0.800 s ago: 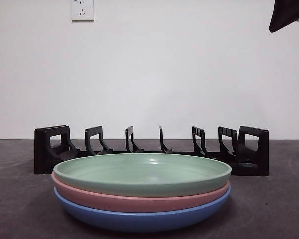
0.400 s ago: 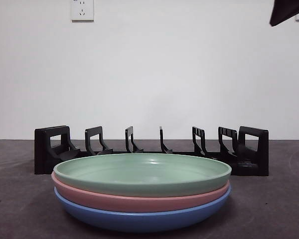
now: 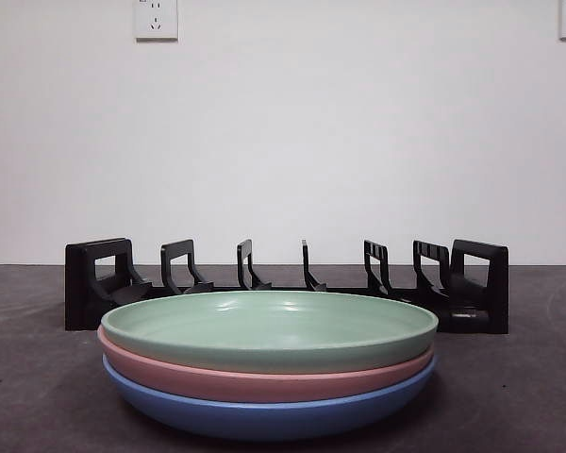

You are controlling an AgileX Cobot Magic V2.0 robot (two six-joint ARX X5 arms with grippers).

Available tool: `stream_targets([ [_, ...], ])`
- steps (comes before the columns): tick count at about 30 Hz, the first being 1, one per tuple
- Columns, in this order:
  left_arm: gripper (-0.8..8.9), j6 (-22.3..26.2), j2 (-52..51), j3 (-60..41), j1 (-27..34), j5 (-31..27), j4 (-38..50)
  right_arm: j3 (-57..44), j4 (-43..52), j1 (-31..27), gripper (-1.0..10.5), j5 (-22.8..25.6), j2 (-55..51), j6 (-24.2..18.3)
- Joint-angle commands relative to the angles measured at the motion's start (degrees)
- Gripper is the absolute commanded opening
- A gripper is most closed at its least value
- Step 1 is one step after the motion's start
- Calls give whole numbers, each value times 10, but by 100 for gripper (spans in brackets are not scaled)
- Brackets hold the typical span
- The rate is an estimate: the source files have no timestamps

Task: Place the plate

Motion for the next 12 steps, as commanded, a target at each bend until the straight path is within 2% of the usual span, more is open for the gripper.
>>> stream_targets([
  [1,8,-3,-1,-11,0,1,-3,-138,30,-2,20,2,-145,67],
  [6,8,-3,-1,-11,0,1,-2,-254,30,-13,20,21,-306,78],
  [12,8,-3,-1,-11,0,1,-2,-321,49,-21,21,25,-361,82],
])
